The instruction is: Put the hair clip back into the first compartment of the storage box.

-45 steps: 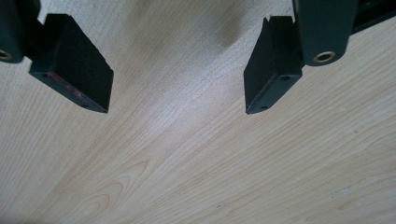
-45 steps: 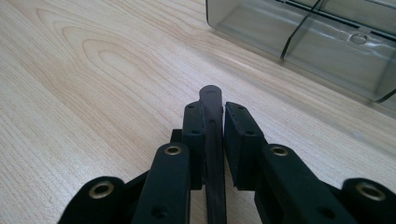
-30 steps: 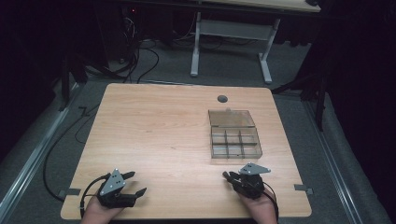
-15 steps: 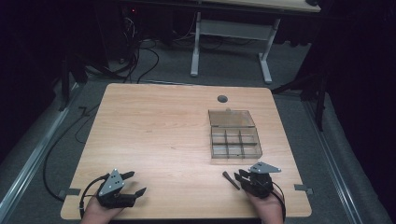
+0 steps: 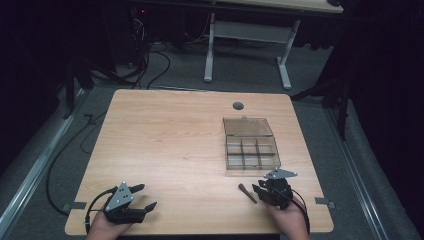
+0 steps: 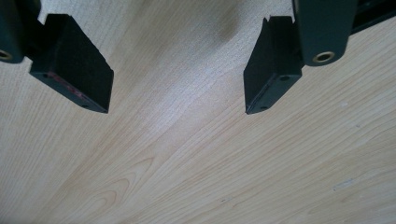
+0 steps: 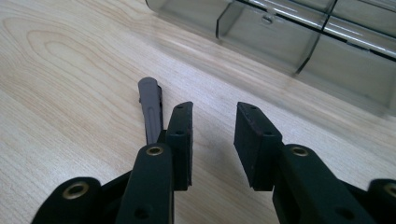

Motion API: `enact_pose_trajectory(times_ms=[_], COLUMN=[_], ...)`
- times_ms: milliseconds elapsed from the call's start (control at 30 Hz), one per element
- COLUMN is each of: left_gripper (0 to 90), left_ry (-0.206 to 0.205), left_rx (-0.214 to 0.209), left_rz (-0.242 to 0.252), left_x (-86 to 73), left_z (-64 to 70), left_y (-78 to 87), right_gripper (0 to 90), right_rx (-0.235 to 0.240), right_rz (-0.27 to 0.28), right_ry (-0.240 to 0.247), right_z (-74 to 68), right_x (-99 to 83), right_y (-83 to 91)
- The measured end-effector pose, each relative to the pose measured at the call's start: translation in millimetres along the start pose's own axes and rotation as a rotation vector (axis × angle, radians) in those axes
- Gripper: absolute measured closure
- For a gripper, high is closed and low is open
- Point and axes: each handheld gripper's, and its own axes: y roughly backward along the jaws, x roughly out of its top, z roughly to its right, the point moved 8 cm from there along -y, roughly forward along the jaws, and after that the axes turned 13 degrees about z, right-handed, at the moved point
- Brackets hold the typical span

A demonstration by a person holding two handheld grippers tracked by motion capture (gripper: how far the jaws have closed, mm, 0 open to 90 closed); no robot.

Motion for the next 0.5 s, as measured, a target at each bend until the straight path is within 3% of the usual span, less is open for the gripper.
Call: enact_pose_trajectory(times_ms=[233, 500], left_gripper=[24.9, 24.9], left_ry=[-0.001, -0.003], left_rx=[-0.004, -0.008], left_rz=[0.0, -0.001], left_x=[0.0, -0.1], left_z=[0.5, 1.1], left_y=[0.0, -0.1], right_gripper=[70.6, 67.6], right_rx=[0.007, 0.014], right_rz=[-0.062, -0.14], right_ry=[0.0, 0.018], right_z=[-0.4, 0.3], right_x=[-0.3, 1.3], right_y=[0.9, 3.8])
